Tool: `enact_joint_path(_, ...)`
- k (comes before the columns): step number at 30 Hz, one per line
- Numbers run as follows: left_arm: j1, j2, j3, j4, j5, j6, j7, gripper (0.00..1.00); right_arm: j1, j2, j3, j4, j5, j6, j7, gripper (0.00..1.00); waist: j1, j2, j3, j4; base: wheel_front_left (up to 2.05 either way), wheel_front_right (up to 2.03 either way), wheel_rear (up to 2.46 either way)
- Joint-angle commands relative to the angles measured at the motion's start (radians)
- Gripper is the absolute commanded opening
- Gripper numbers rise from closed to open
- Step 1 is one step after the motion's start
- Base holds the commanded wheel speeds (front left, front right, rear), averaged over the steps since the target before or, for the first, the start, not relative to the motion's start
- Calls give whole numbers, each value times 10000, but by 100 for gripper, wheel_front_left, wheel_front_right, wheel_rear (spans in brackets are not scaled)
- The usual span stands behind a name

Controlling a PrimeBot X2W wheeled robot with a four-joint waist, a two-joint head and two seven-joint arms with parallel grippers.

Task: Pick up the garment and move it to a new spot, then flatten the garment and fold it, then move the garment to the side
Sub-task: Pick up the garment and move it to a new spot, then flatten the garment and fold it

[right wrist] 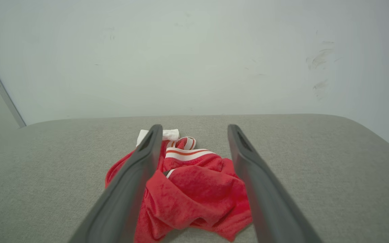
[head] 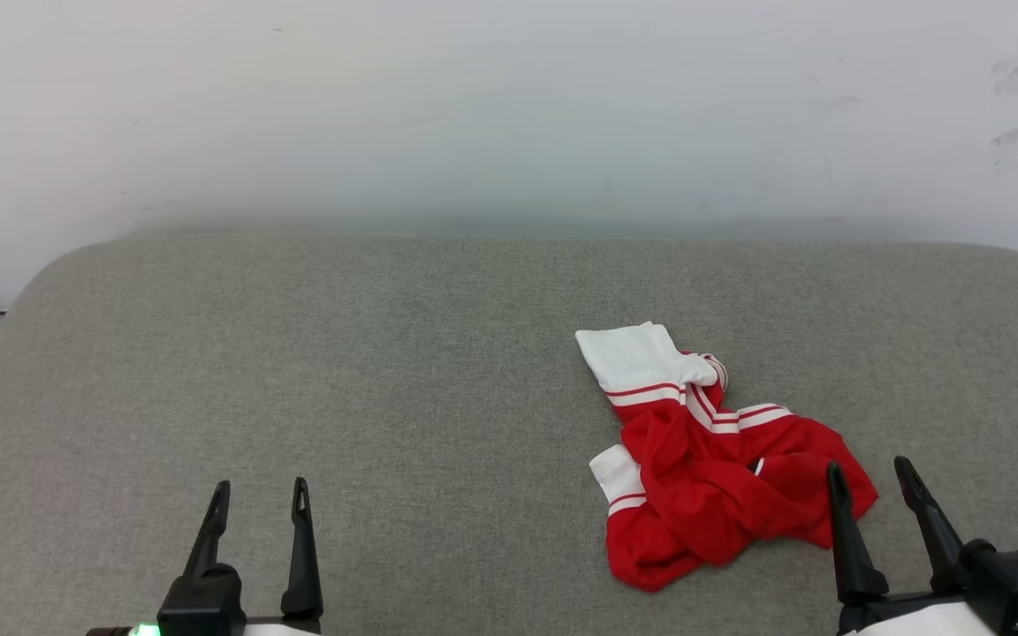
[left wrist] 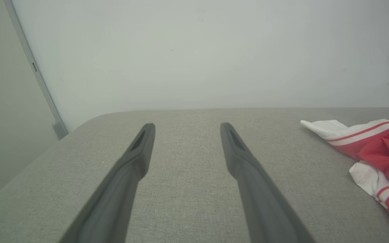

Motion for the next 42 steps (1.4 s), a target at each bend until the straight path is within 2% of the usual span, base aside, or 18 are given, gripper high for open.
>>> enact_joint_path(1,166,-80,101,31,104,-91,-26,100,120,17,15,31,44,-7,-24,100,0,0,-11,16,0,0,0)
enact_joint_path(13,290,-481,597,260,468,-675,-26,100,126,17,69,75,44,-7,-24,100,0,0,-55,79,0,0,0)
enact_joint_path(28,166,-787,984,461,751,-1138,-26,100,70,17,77,104,-2,-7,-24,100,0,0,-77,53,0,0,0)
enact_joint_path(34,-817,-557,1107,695,676,-1759,-26,100,-108,17,162,74,-36,-7,-24,100,0,0,36,-51,0,0,0)
enact_joint_path(35,-817,-557,1107,695,676,-1759,-26,100,-108,17,162,74,-36,-7,-24,100,0,0,36,-51,0,0,0)
enact_joint_path(36,-1399,-413,1156,805,624,-2040,-26,100,-173,17,194,53,-75,-7,-24,100,0,0,105,-146,0,0,0)
enact_joint_path(40,-2543,-62,1095,1331,596,-2668,-25,100,-307,15,279,37,-122,-7,-24,100,0,0,286,-444,0,0,0)
enact_joint_path(42,-2853,27,1044,1461,592,-2800,-26,100,-332,15,306,39,-146,-7,-24,100,0,0,335,-535,0,0,0)
